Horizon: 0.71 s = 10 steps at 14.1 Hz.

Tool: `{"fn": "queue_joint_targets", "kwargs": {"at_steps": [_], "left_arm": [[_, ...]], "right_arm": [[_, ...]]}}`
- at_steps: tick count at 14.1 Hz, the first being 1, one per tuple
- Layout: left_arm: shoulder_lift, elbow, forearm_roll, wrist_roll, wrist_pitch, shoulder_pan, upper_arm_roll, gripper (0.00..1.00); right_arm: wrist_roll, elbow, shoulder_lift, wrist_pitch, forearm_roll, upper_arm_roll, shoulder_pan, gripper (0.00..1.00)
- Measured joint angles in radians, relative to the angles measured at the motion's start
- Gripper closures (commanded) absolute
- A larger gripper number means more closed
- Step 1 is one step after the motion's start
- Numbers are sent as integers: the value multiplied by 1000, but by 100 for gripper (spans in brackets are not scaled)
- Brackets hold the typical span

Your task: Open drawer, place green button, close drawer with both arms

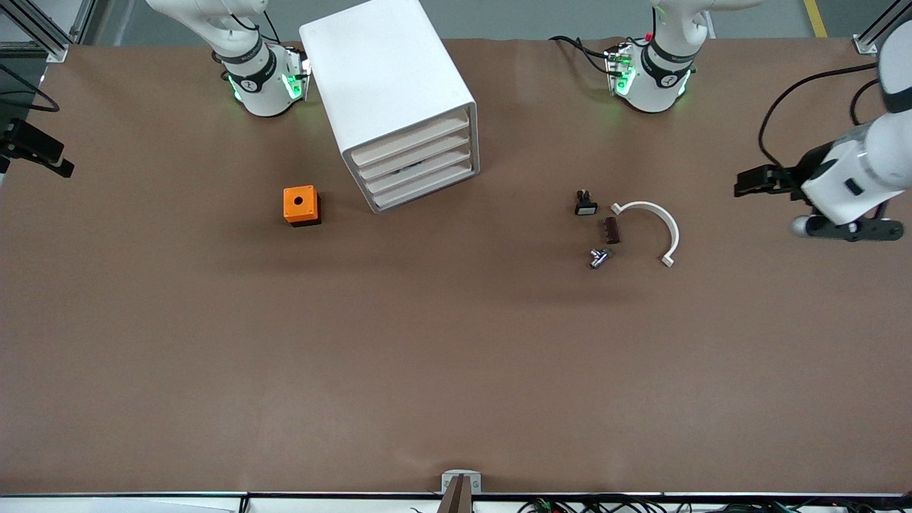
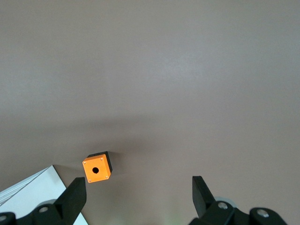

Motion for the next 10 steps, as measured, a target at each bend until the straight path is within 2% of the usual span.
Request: {"fn": "queue_joint_targets", "kwargs": {"at_steps": [2,7,10], "left_arm": [[-33,-32,0,2,49,4,-2,0],[-177,-186,0,1,198,8,-5,0],[-217,-164,0,1,225,7,-5,0]], "right_arm": [[-4,-5,-1,0,0,-2,0,0],[-6,-10,-5,1,0,-2,0,0],[-7,-11,-5,1,0,-1,0,0]]}}
